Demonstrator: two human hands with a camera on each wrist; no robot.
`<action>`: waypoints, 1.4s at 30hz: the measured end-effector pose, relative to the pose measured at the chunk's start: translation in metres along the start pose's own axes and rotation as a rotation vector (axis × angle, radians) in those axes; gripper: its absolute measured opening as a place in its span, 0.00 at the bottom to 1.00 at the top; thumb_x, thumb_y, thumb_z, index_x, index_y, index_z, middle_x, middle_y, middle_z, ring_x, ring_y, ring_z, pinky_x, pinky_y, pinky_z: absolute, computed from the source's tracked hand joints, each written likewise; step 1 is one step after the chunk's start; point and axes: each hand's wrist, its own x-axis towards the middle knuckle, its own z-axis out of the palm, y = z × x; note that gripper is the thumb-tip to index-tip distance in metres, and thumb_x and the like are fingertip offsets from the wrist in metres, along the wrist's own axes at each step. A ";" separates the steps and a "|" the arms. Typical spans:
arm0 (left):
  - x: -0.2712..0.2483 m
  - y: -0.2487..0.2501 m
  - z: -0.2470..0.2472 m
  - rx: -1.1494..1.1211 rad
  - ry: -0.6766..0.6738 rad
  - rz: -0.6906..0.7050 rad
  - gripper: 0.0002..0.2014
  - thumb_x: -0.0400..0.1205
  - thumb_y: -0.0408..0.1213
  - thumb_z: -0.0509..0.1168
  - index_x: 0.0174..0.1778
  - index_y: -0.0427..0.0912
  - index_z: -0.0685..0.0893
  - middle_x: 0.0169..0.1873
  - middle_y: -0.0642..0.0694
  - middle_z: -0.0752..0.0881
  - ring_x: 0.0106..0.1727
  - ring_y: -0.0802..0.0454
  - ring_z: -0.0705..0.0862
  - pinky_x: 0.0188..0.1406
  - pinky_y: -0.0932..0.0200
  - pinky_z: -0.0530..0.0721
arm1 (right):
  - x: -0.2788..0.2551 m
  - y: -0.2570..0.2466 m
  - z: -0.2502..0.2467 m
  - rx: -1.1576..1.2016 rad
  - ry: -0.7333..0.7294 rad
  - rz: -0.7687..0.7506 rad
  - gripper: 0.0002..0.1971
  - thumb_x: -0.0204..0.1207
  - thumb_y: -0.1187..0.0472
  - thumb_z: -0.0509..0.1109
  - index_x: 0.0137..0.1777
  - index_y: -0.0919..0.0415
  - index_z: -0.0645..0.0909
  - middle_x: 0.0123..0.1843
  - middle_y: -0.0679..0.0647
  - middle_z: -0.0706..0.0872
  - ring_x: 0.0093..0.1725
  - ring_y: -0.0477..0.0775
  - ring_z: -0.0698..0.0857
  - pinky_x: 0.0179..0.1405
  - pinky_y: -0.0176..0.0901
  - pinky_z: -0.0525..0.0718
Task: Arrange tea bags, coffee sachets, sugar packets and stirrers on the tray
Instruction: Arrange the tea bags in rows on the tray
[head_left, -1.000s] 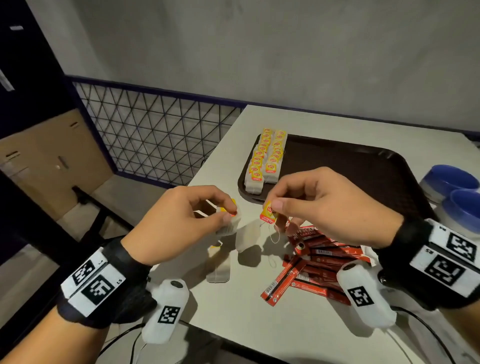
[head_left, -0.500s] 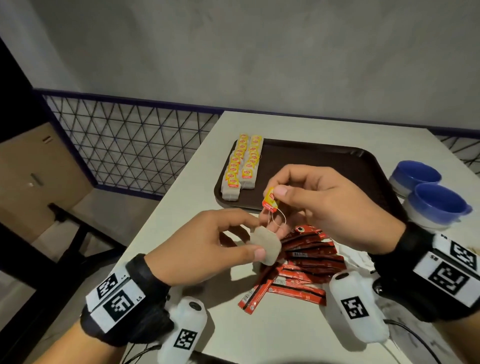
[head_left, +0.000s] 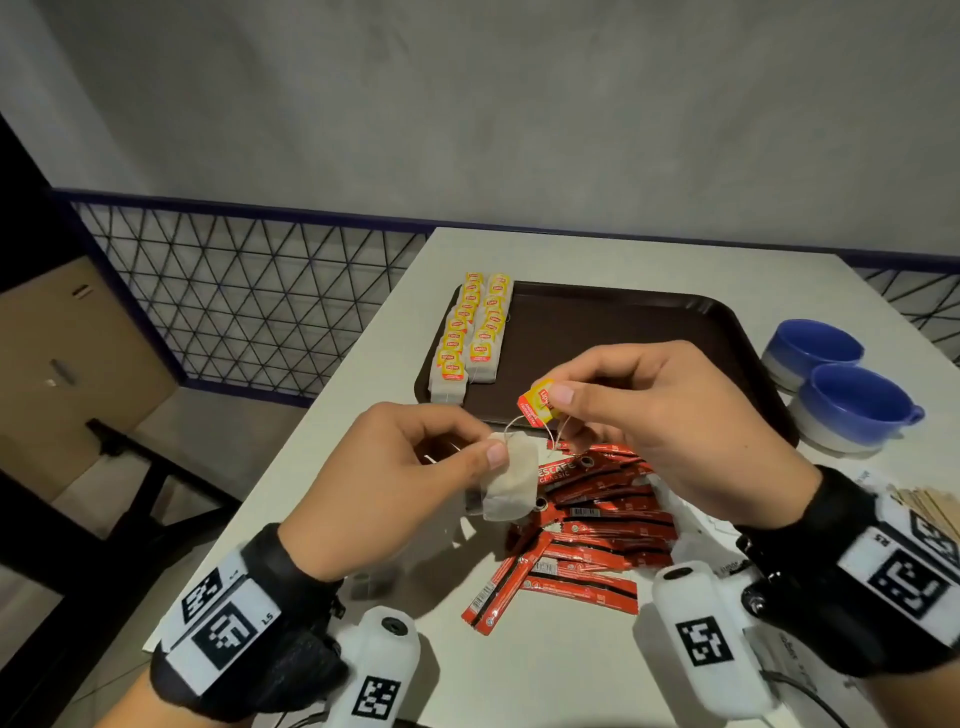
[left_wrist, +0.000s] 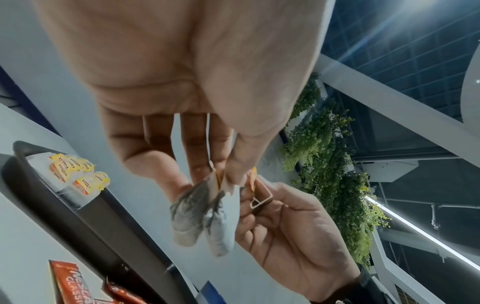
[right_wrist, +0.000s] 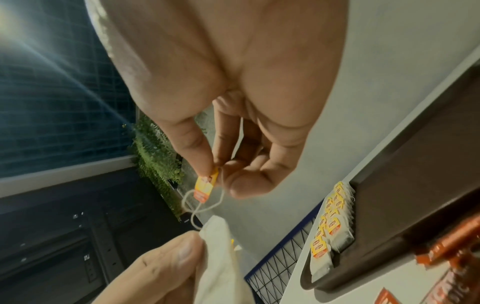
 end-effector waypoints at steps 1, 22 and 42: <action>0.000 0.001 0.001 0.009 0.015 -0.004 0.04 0.81 0.42 0.76 0.43 0.52 0.95 0.38 0.49 0.94 0.39 0.56 0.89 0.39 0.62 0.83 | -0.002 0.001 0.000 0.000 0.013 -0.006 0.06 0.81 0.62 0.77 0.52 0.60 0.95 0.44 0.64 0.93 0.42 0.59 0.90 0.47 0.47 0.90; -0.001 0.013 0.012 -0.058 0.185 -0.022 0.06 0.81 0.39 0.75 0.50 0.45 0.96 0.33 0.55 0.92 0.30 0.65 0.84 0.34 0.70 0.81 | -0.022 0.019 0.019 0.353 0.089 0.165 0.04 0.81 0.70 0.74 0.52 0.71 0.88 0.46 0.71 0.93 0.44 0.67 0.93 0.46 0.55 0.93; 0.001 0.006 0.008 0.002 0.107 -0.044 0.07 0.83 0.41 0.73 0.40 0.50 0.94 0.34 0.51 0.91 0.32 0.60 0.82 0.39 0.61 0.80 | -0.026 0.013 0.009 0.323 0.124 0.125 0.08 0.79 0.75 0.73 0.52 0.67 0.92 0.41 0.71 0.91 0.38 0.63 0.91 0.40 0.47 0.93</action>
